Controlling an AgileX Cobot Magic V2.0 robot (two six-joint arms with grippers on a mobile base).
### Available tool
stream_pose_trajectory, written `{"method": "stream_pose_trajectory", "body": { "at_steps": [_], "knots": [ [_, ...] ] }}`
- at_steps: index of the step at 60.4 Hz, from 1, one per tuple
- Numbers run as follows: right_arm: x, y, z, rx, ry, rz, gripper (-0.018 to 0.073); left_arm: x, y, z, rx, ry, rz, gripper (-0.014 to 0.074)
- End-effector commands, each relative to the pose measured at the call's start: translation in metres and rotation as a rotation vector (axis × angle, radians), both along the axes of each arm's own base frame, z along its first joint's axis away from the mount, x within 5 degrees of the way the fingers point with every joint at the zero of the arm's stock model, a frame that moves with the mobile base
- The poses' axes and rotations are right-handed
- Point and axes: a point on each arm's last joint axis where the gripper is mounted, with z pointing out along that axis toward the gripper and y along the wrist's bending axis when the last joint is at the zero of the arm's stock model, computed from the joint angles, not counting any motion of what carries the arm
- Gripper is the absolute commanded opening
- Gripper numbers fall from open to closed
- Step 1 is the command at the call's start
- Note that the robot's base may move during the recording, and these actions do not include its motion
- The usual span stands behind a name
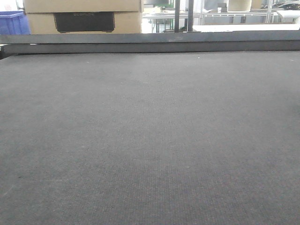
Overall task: Place cylindrical capacitor in blue bin on shelf
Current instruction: 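Hold both cylinders raised above the table, then hold both cylinders while the base turns away from the table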
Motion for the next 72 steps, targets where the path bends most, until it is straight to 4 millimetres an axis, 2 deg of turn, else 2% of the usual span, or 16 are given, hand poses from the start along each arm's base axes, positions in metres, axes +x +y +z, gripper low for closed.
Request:
{"method": "stream_pose_trajectory", "body": {
  "at_steps": [1,12,21,25,72],
  "knots": [
    [-0.021,0.001,0.01,-0.019,-0.064,0.008,-0.0162,-0.011,0.001,0.003,0.006,-0.018,-0.02,-0.0111],
    [-0.063,0.004,0.035,-0.03,-0.166,0.019,-0.0162,-0.027,0.005,0.008,0.025,-0.044,-0.032,-0.0111],
    [-0.084,0.005,0.063,-0.037,-0.248,0.024,-0.0162,-0.033,0.006,0.01,0.021,-0.063,-0.038,-0.0111],
    [-0.089,0.006,0.068,-0.04,-0.249,0.028,-0.0162,-0.035,0.005,0.011,0.02,-0.063,-0.044,-0.0111],
    [-0.089,0.006,0.067,-0.038,-0.229,0.033,-0.0162,-0.034,0.004,0.012,0.02,-0.074,-0.05,-0.0111]
  ]
}}
